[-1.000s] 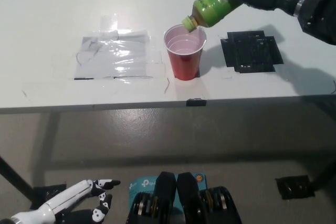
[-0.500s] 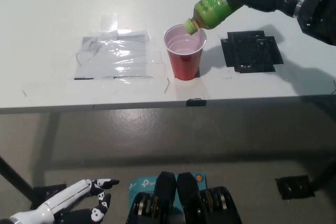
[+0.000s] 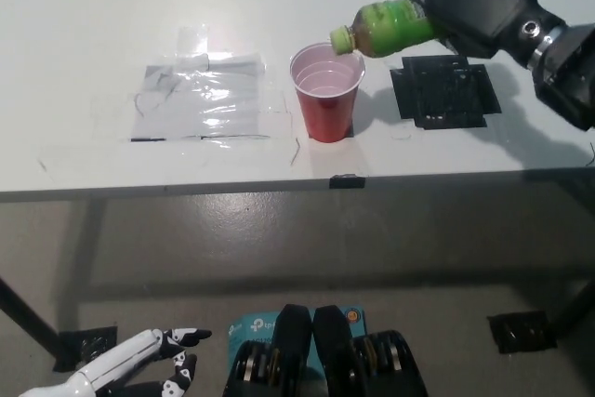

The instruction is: The robot uses its right hand to pick up a bottle kept in the middle of the desk and tilt it into a cup kept next to it to pour water out

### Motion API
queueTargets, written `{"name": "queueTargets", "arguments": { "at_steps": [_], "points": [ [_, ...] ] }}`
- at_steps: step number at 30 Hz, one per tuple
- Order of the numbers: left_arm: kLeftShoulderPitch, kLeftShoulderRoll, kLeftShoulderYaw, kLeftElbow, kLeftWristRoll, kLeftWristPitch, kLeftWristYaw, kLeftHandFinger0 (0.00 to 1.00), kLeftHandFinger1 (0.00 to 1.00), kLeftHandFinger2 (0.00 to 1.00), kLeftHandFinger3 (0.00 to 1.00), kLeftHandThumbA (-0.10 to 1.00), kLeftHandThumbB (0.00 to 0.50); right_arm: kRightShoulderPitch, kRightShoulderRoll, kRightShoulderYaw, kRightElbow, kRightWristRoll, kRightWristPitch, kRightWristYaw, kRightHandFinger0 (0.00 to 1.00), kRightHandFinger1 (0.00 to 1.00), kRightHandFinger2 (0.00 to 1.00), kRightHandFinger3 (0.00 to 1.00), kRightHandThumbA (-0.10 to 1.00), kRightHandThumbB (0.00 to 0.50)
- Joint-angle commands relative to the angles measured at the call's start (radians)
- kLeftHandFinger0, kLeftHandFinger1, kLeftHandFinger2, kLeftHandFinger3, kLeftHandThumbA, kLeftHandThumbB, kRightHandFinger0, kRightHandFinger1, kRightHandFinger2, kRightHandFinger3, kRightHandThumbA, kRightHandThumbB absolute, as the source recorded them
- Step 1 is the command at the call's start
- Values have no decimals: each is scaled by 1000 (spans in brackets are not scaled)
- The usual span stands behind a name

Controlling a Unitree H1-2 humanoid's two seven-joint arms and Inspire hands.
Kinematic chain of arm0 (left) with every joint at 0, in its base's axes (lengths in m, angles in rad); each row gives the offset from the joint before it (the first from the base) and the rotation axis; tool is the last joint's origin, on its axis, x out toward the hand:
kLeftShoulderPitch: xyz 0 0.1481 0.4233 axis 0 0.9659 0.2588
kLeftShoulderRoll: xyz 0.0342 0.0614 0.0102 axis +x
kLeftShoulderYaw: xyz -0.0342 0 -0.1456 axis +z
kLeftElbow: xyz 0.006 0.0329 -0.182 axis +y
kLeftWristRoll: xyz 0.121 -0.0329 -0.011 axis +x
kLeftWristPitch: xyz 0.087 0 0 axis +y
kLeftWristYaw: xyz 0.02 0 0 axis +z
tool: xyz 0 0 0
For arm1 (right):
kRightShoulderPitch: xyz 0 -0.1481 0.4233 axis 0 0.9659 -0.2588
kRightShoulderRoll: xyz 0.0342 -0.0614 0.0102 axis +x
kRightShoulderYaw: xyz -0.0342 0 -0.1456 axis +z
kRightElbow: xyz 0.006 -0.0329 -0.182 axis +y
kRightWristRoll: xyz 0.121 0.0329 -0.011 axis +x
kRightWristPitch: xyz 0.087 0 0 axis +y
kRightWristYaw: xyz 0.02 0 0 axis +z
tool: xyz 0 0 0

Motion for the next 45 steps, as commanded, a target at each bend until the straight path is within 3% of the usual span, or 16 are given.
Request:
{"name": "queueTargets", "arguments": {
  "at_steps": [1, 3, 4, 7, 9, 12, 18, 20, 21, 27, 33, 36, 39, 40, 43, 45],
  "points": [
    [11, 10, 6, -27, 11, -4, 11, 1000, 1000, 1000, 1000, 1000, 335, -1, 74, -231, -93, 351, 179, 201, 0, 27, 202, 361, -98, 70],
    [12, 8, 6, -26, 14, -4, 14, 1000, 1000, 1000, 1000, 1000, 341, 16, 99, -283, -106, 406, 206, 249, 0, 28, 213, 334, -100, 33],
    [16, 7, 8, -31, 10, 1, 14, 1000, 1000, 1000, 1000, 1000, 339, 32, 138, -352, -122, 501, 273, 309, 0, 20, 215, 267, -100, 0],
    [22, 4, 13, -33, 1, 4, 12, 1000, 1000, 1000, 1000, 1000, 347, 45, 207, -470, -130, 644, 360, 359, 0, 0, 139, 223, -100, 1],
    [23, 2, 14, -34, 1, 8, 13, 1000, 1000, 1000, 1000, 1000, 355, 43, 237, -536, -115, 739, 368, 384, 0, 0, 42, 247, -100, 0],
    [25, 2, 14, -33, 8, -3, 16, 1000, 1000, 1000, 1000, 1000, 349, 40, 283, -641, -81, 885, 367, 390, 0, 0, 10, 259, -100, 0],
    [27, 1, 19, -30, -1, -10, 13, 1000, 1000, 1000, 1000, 1000, 349, 34, 354, -817, -43, 1084, 394, 382, 0, 0, 5, 307, -100, 0],
    [32, -13, 13, -20, -2, -13, 17, 1000, 1000, 1000, 1000, 1000, 358, 26, 367, -875, -21, 1130, 390, 361, 0, 17, 52, 305, -100, 0],
    [33, -14, 13, -27, 0, -10, 18, 1000, 1000, 1000, 1000, 1000, 341, 18, 372, -912, 7, 1163, 364, 338, 1, 21, 87, 314, -100, 0],
    [43, -22, 15, -16, 1, -26, 24, 1000, 1000, 1000, 1000, 1000, 356, -31, 373, -1032, 74, 1272, 314, 333, 0, 0, 93, 342, -100, 0],
    [57, -28, 26, -20, -1, -20, 29, 1000, 1000, 1000, 1000, 1000, 367, -82, 362, -1103, 131, 1310, 277, 333, 0, 0, 47, 295, -100, 0],
    [60, -24, 27, -25, 8, -21, 30, 1000, 1000, 1000, 1000, 1000, 352, -79, 352, -1078, 165, 1238, 150, 270, 0, 0, 31, 280, -100, 0],
    [59, -25, 29, -23, 7, -23, 28, 1000, 1000, 1000, 1000, 1000, 364, -73, 351, -1060, 200, 1188, 48, 224, 0, 0, 0, 225, -100, 0],
    [59, -29, 31, -24, 5, -15, 31, 1000, 1000, 1000, 1000, 1000, 390, -58, 359, -1037, 223, 1137, -38, 163, 0, 0, 0, 189, -100, 0],
    [60, -29, 30, -27, 11, -14, 30, 1000, 1000, 1000, 1000, 1000, 384, -53, 367, -1035, 237, 1115, -79, 139, 0, 0, 15, 187, -100, 8],
    [59, -25, 26, -35, 19, -3, 27, 1000, 1000, 1000, 1000, 1000, 391, -34, 380, -999, 255, 1051, -176, 78, 0, 0, 17, 190, -100, 15]
  ]
}}
